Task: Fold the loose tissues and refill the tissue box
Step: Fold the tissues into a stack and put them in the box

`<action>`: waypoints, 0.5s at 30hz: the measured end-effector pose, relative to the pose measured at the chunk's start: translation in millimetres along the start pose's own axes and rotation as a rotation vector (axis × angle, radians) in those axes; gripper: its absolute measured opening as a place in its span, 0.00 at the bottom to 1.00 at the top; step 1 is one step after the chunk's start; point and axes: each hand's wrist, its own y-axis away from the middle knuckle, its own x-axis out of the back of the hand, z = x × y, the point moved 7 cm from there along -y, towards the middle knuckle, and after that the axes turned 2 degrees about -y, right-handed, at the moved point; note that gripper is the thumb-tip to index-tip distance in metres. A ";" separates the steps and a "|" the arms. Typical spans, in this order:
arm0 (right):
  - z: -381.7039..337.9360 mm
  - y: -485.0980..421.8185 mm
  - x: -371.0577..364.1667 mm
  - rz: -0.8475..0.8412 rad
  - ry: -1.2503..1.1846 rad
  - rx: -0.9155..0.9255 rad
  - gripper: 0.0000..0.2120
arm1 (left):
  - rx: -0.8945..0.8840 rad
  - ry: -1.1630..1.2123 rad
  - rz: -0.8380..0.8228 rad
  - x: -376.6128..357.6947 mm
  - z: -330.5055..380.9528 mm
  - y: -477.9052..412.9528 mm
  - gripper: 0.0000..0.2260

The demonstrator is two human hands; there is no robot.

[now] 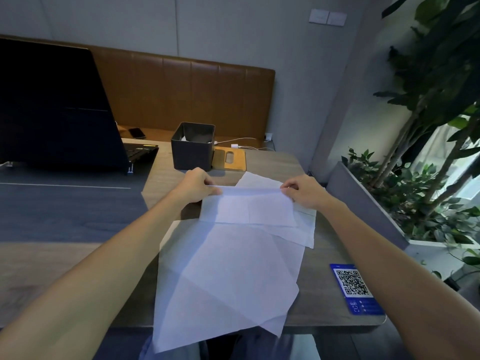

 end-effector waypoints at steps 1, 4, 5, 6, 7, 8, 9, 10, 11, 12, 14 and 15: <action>-0.5 0.0 -0.1 0.009 0.019 -0.015 0.11 | 0.020 -0.013 0.010 1.4 -2.3 0.1 0.10; -16.4 1.5 -3.6 0.093 0.127 0.002 0.13 | -0.074 -0.232 0.121 5.2 9.5 6.0 0.15; -28.4 4.1 -6.6 0.122 0.169 0.036 0.14 | -0.175 -0.343 0.175 3.3 20.6 10.8 0.16; -42.1 6.8 -12.5 0.136 0.195 0.081 0.14 | -0.291 -0.402 0.210 -2.2 33.2 18.1 0.16; -56.3 10.0 -21.1 0.127 0.198 0.129 0.15 | -0.392 -0.420 0.205 -11.8 44.2 26.2 0.16; -70.2 13.7 -31.3 0.104 0.180 0.176 0.16 | -0.471 -0.414 0.175 -23.4 52.6 33.4 0.17; -81.7 18.4 -42.2 0.075 0.145 0.217 0.16 | -0.514 -0.396 0.119 -36.2 56.2 37.5 0.17; -90.2 22.6 -53.8 0.047 0.108 0.249 0.16 | -0.516 -0.372 0.054 -47.8 55.9 40.0 0.18; -94.7 26.5 -64.9 0.019 0.082 0.267 0.15 | -0.487 -0.354 -0.013 -58.3 51.8 40.3 0.19; -96.1 29.9 -75.5 -0.016 0.075 0.269 0.16 | -0.438 -0.356 -0.080 -66.8 46.2 40.7 0.20; -89.0 36.9 -91.5 -0.105 0.128 0.218 0.22 | -0.341 -0.413 -0.188 -76.3 33.4 43.5 0.24; -82.6 41.5 -95.1 -0.150 0.172 0.175 0.25 | -0.312 -0.450 -0.217 -76.7 27.4 46.0 0.25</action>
